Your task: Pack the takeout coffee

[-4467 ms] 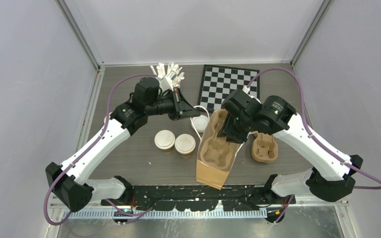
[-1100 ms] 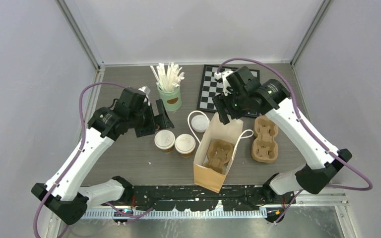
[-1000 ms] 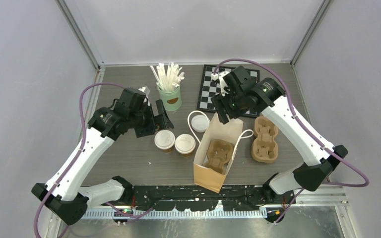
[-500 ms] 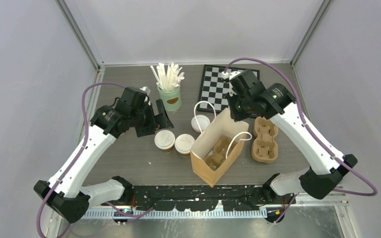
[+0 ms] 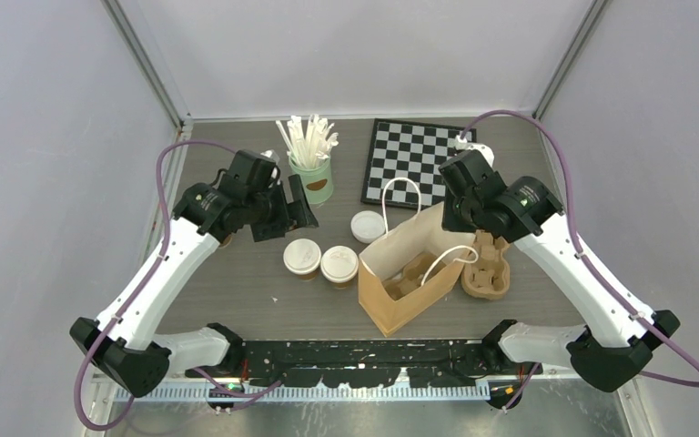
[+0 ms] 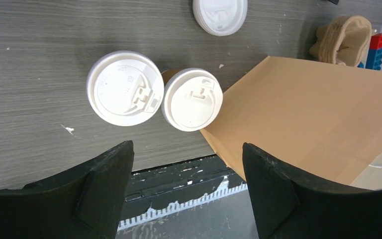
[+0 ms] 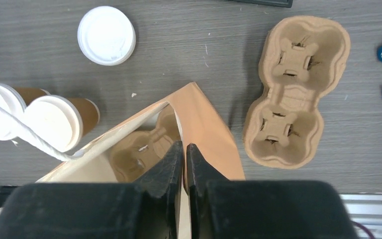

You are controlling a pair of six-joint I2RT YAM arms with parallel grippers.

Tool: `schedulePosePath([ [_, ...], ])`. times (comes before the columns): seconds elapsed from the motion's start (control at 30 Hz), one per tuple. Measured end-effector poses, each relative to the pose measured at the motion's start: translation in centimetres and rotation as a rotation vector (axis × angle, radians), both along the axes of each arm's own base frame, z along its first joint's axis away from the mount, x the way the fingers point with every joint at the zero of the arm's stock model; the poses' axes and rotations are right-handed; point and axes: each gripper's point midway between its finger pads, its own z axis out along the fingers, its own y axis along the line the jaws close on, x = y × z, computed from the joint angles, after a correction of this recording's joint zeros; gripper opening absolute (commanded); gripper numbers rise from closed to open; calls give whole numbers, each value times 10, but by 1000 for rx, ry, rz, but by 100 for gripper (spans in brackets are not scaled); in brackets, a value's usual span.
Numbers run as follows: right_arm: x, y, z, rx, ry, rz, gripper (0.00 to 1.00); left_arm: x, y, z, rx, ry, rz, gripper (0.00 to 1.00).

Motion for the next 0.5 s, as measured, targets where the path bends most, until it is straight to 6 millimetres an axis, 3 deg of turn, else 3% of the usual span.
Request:
schedulePosePath([
  [0.17, -4, -2, 11, 41, -1, -68, 42, 5, 9, -2, 39, -17, 36, 84],
  [0.33, -1, 1, 69, 128, -88, -79, 66, 3, 19, -3, 42, -67, 64, 89],
  [0.4, 1, 3, 93, 163, -127, -73, 70, -3, 24, 1, 30, -101, 71, 91],
  [0.5, 1, 15, 113, 185, -151, -36, 72, -8, 32, 17, 6, -176, 82, 95],
])
